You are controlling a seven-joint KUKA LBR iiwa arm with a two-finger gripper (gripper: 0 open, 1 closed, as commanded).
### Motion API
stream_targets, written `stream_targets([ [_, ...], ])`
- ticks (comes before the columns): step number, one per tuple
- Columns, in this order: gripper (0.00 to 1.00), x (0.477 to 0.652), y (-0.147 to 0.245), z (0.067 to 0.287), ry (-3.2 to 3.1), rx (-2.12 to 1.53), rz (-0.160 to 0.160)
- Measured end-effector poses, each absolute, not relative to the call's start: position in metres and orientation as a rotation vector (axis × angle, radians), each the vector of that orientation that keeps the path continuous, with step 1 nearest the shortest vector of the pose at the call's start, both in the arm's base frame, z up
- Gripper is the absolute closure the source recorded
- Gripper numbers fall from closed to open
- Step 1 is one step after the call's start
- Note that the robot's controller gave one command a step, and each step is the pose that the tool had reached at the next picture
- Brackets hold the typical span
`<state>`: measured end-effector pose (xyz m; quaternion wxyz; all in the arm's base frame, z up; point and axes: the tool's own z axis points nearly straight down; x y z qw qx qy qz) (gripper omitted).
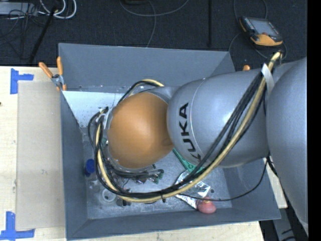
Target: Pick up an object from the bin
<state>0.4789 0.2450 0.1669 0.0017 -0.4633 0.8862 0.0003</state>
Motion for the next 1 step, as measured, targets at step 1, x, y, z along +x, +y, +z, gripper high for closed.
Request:
stream_targets([
  [1,1.0,0.4792,0.2459,0.1794,2.786,-1.448,0.001],
])
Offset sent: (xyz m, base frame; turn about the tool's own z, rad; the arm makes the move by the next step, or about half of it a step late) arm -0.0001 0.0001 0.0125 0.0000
